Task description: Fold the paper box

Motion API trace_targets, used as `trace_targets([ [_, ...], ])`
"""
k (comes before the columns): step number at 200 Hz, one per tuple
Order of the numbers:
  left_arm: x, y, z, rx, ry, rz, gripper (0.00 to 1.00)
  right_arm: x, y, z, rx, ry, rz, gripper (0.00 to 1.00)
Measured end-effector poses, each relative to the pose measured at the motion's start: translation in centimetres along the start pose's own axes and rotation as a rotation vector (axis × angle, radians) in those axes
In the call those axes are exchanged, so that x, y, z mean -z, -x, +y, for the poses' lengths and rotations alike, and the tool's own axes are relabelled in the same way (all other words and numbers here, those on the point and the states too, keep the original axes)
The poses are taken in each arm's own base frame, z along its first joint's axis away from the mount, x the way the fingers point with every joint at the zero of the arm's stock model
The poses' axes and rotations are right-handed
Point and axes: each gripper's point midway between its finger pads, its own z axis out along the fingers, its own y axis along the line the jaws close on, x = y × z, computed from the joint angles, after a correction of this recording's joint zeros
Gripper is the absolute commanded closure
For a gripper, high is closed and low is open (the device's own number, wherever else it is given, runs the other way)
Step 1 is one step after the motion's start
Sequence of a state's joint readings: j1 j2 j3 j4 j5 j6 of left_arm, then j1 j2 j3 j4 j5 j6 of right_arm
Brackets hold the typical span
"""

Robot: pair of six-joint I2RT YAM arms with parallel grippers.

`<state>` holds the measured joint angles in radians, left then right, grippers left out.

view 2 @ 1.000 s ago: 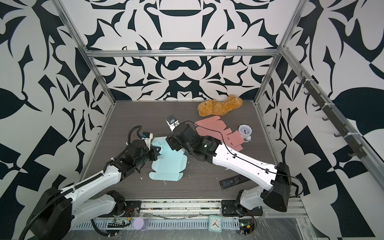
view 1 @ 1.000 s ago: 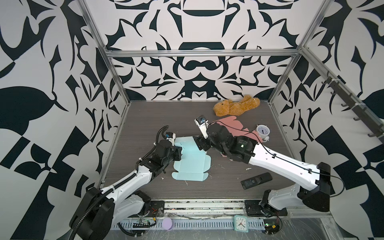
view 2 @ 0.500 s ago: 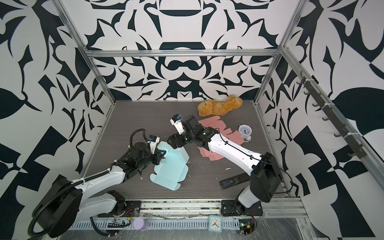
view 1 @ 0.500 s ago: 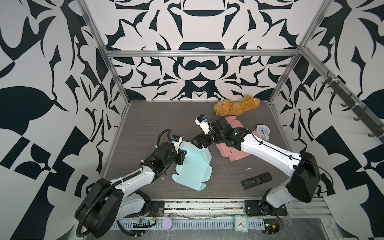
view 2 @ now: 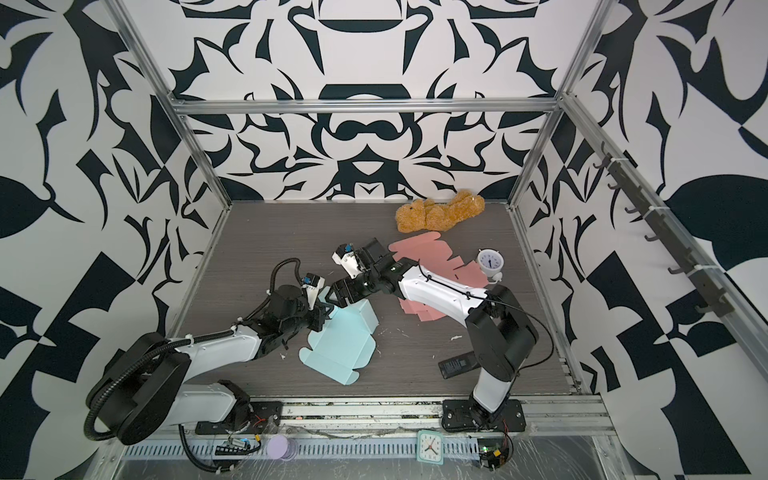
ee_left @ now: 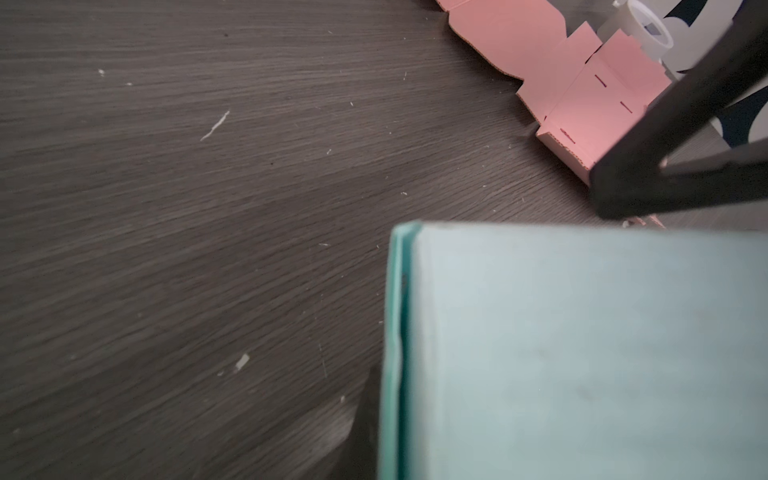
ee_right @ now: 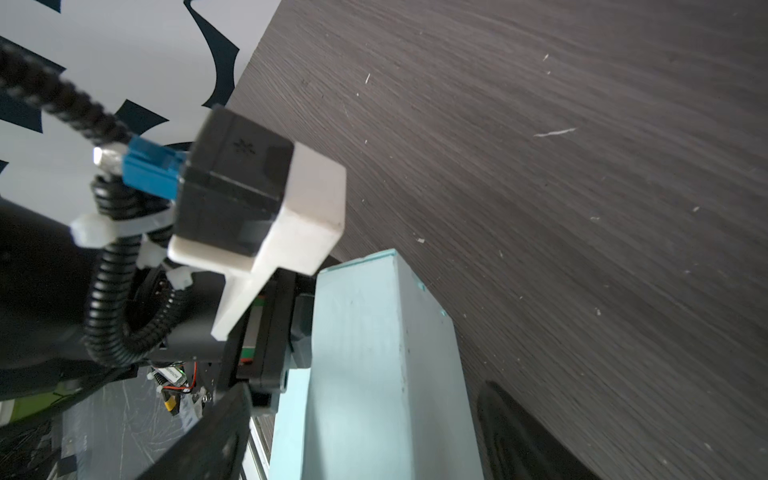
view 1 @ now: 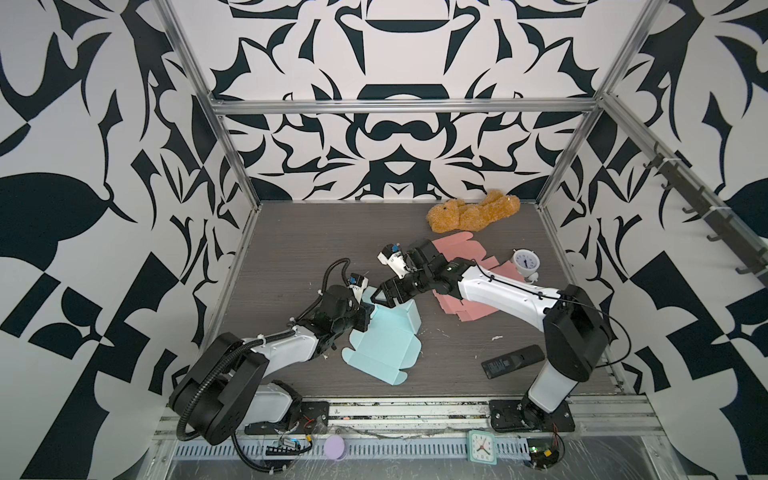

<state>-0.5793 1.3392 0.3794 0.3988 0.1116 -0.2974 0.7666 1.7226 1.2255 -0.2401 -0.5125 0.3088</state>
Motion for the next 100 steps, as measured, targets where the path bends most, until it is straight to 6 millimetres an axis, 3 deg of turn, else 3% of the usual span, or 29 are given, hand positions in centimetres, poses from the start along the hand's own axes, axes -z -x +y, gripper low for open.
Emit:
trace_targets([
  [46,-0.6,-1.0,0.7,-0.002,0.032,0.028,0.94,-0.6,-1.4,-0.2,-0.030,0.029,0.021,0.13],
  [100,-1.2,-0.6,0.9,-0.028,0.047,0.001,0.92,-0.6,-2.0,-0.3,-0.051,0.054,0.010,0.16],
])
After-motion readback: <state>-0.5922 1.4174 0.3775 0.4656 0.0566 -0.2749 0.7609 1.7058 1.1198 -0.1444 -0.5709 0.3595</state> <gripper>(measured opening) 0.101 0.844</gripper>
